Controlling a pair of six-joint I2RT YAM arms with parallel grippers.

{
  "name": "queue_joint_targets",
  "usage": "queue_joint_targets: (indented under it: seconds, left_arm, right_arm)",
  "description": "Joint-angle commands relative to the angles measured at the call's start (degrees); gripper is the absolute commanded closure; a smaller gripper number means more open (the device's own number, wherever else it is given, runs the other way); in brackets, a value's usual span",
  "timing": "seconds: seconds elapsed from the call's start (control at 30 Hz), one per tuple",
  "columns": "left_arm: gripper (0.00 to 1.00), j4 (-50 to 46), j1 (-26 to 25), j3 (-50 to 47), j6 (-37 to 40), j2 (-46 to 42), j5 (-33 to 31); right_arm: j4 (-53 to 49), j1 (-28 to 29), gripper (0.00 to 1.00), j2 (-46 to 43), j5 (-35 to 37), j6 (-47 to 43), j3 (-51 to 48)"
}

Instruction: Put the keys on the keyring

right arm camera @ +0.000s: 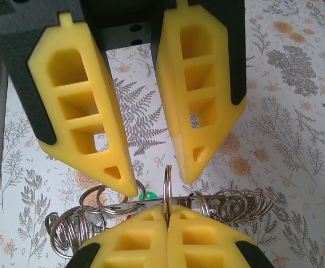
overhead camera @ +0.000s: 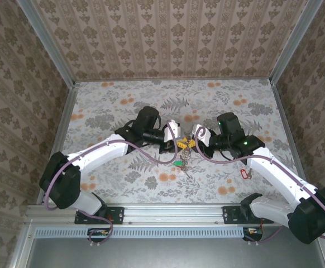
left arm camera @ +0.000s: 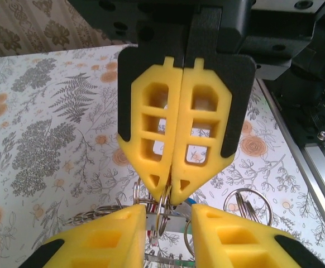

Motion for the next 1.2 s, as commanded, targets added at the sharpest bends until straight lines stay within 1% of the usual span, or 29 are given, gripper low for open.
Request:
queue_joint_targets:
  seconds: [0.0, 0.1, 0.17, 0.33, 0.4, 0.43, 0.5, 0.57, 0.7, 0.83, 0.97, 1.17]
  left_arm:
    - [0.74, -1.8, -0.4, 2.6, 1.8, 1.0, -0.3]
    - [0.78, -2.4, -0.6, 3.3, 2.2, 1.4, -0.3]
    - [0.85, -2.6, -0.6, 3.6, 2.3, 1.6, -0.2]
    - [0.87, -1.9, -0.7, 4.2, 1.8, 1.9, 0.6]
    - [0.98, -2.0, -0.7, 4.2, 1.9, 2.0, 0.9]
    - [1.0, -2.1, -0.8, 4.2, 1.9, 2.0, 0.8]
    - [1.0, -1.8, -0.7, 3.8, 1.7, 2.0, 0.5]
    - [1.0, -0.5, -0.4, 3.1, 0.9, 1.9, 1.3]
    - [1.0, 9.5, 0.8, -0.8, -4.6, 1.1, 4.8]
    - [1.0, 18.6, 1.8, -3.9, -9.7, 0.9, 8.5]
    - [1.0, 24.2, 2.1, -5.5, -12.8, 1.7, 10.9]
    - [1.0, 33.2, 2.2, -8.0, -17.4, 2.5, 12.1]
  right_arm:
    - [1.5, 0.4, 1.0, -0.6, -2.1, -0.5, 1.4]
    - [1.5, 0.3, 1.0, -0.6, -2.2, -0.6, 1.4]
    - [1.3, 0.3, 1.0, -0.5, -2.2, -0.6, 1.6]
    - [0.9, 0.3, 1.0, -0.4, -2.0, -0.8, 1.8]
    - [1.0, 0.4, 1.0, -0.5, -2.0, -0.5, 1.8]
    - [1.2, 0.4, 1.0, -0.6, -2.1, -0.3, 1.8]
    - [2.0, 0.3, 1.0, -1.3, -2.2, 0.1, 1.3]
    - [3.6, 0.1, 0.97, -2.2, -1.9, 0.5, 0.1]
    - [7.7, -1.2, 0.89, -3.1, -3.3, 2.0, -3.0]
    - [10.2, -2.2, 0.88, -2.5, -5.6, 3.6, -4.5]
    - [15.0, -2.9, 0.87, -2.5, -8.0, 6.1, -6.2]
    - [17.3, -3.9, 0.87, -1.4, -8.7, 7.3, -6.9]
